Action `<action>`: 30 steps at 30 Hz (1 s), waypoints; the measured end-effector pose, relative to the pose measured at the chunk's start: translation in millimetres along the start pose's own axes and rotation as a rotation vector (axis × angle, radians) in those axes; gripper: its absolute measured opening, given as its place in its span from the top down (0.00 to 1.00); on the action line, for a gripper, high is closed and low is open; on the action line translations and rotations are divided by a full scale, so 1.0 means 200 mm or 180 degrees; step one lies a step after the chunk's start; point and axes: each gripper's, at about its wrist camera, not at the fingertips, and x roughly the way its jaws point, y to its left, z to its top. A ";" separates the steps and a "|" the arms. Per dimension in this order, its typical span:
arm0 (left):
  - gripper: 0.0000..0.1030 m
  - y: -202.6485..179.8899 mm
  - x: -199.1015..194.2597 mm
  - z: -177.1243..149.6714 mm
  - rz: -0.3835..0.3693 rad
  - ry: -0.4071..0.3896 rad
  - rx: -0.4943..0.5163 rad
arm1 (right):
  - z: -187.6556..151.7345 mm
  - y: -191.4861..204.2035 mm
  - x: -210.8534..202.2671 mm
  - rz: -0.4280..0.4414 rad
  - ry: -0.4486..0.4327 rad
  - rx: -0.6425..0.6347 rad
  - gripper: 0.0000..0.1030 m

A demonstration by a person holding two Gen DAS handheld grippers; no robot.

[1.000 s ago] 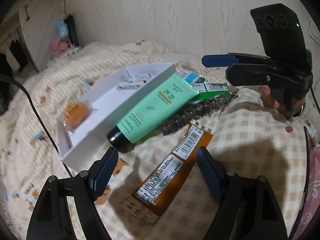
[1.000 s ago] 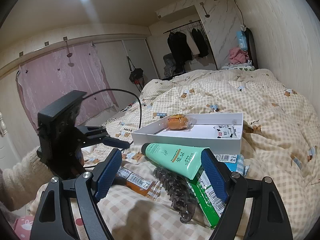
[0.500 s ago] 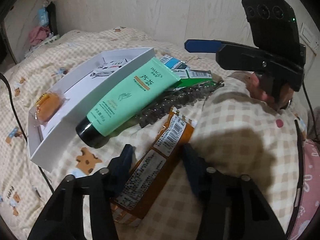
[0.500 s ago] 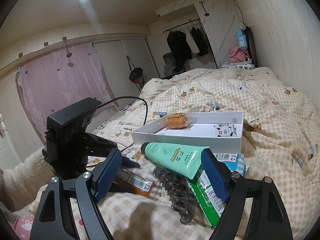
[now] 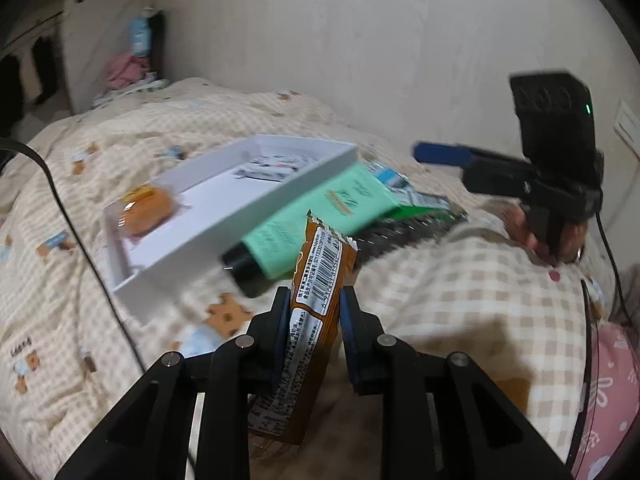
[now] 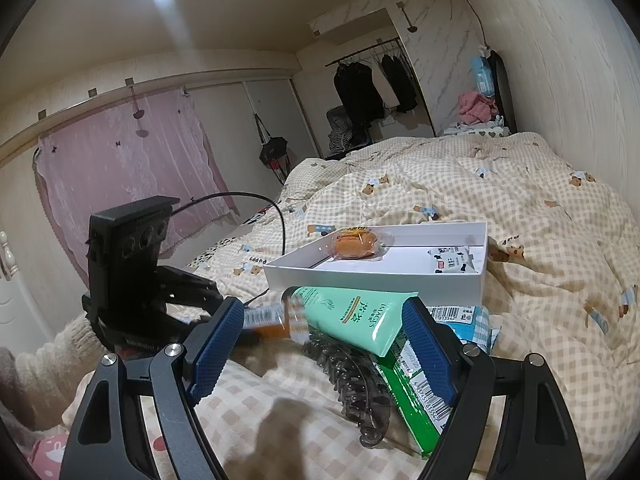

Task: Organize objects
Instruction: 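Move the left gripper down to the orange-wrapped snack bar and grasp it, then lift the orange snack bar upright with the left gripper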

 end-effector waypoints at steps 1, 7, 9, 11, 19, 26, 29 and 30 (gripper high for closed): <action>0.74 0.03 -0.02 0.00 0.0022 -0.0047 -0.0096 | 0.00 0.00 0.00 0.0001 0.0000 -0.0001 0.20; 0.72 0.19 0.00 -0.03 0.0576 0.0156 -0.0416 | 0.00 0.00 0.00 0.0001 0.0000 0.0000 0.20; 0.58 0.20 0.01 -0.05 0.0698 0.0145 -0.0338 | 0.00 0.00 0.00 0.0001 0.0000 0.0000 0.20; 0.48 0.19 0.02 -0.06 0.0749 0.0145 -0.0293 | 0.00 0.00 0.00 0.0002 0.0002 0.0000 0.20; 0.37 0.09 0.10 -0.06 0.1040 0.0264 0.0114 | 0.00 0.00 0.00 0.0003 -0.0001 0.0002 0.20; 0.37 0.20 0.10 -0.07 0.0929 0.0314 -0.0130 | 0.00 -0.01 0.00 0.0007 0.0004 0.0005 0.20; 0.59 0.26 0.11 -0.09 0.0867 0.0339 -0.0285 | 0.00 -0.01 0.00 0.0007 0.0003 0.0006 0.20; 0.66 0.29 0.10 -0.09 0.0831 0.0300 -0.0404 | 0.00 -0.01 0.00 0.0009 0.0003 0.0006 0.20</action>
